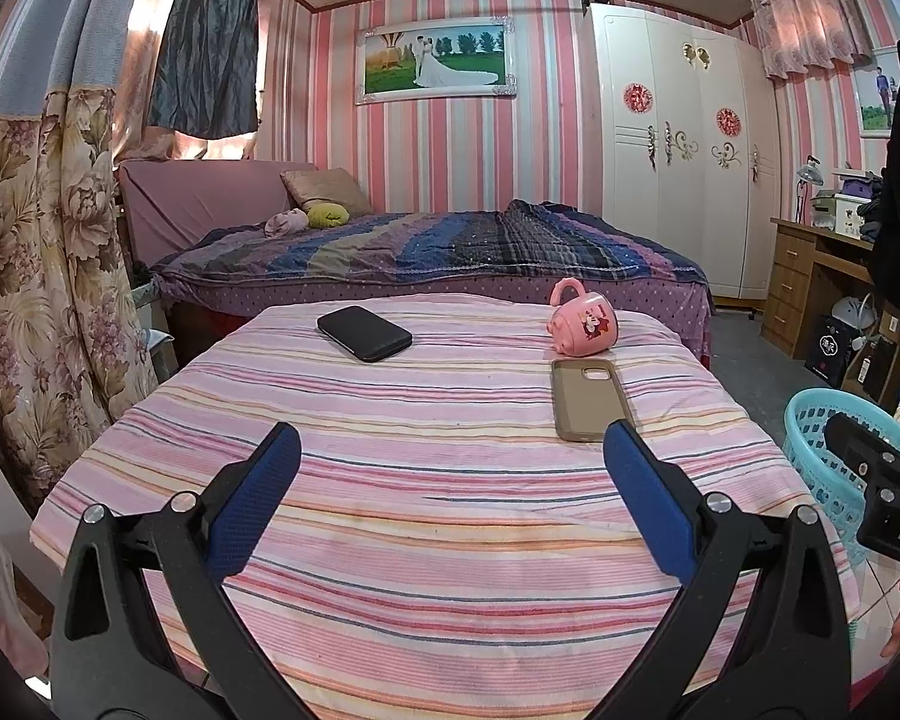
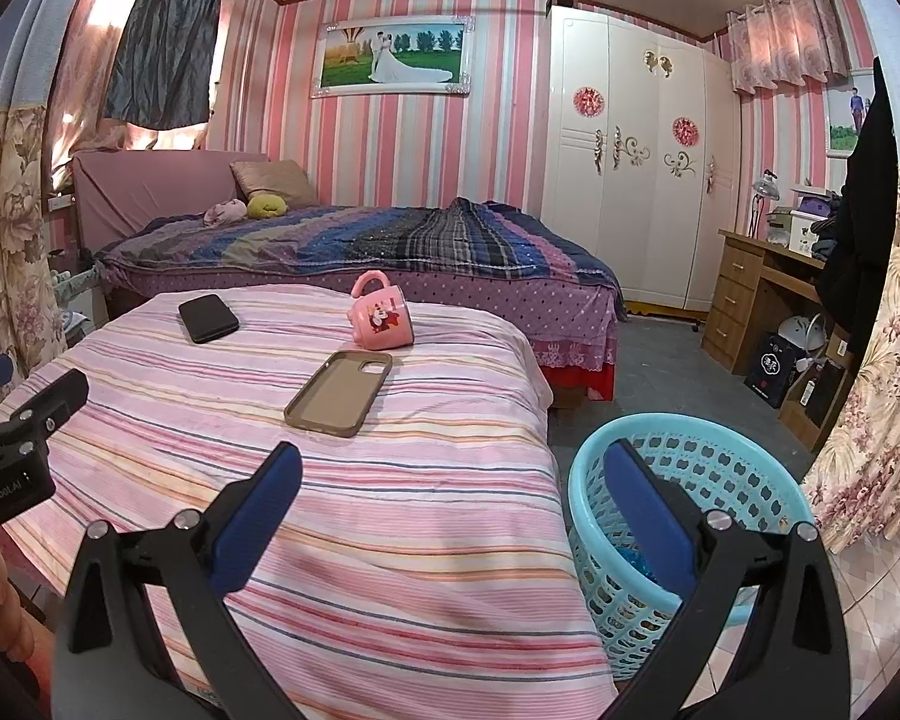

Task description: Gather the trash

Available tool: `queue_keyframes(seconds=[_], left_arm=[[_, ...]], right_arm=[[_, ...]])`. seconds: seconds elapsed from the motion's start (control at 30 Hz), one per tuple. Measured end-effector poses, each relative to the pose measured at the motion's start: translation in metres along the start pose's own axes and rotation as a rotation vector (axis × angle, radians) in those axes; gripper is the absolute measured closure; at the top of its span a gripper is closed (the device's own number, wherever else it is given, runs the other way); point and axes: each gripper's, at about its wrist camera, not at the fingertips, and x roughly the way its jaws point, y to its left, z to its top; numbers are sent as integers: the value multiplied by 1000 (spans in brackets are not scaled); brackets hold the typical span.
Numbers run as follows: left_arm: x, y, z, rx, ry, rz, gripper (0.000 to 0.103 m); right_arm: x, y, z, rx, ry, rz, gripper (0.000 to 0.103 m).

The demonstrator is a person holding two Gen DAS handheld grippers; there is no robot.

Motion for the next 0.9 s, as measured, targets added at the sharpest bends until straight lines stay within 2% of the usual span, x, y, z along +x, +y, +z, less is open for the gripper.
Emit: queue_keyframes(seconds=[0.9], left_arm=[[0,0,-1,2,2,2,5]], right_arm=[[0,-2,0,-10,-5,-7,5]])
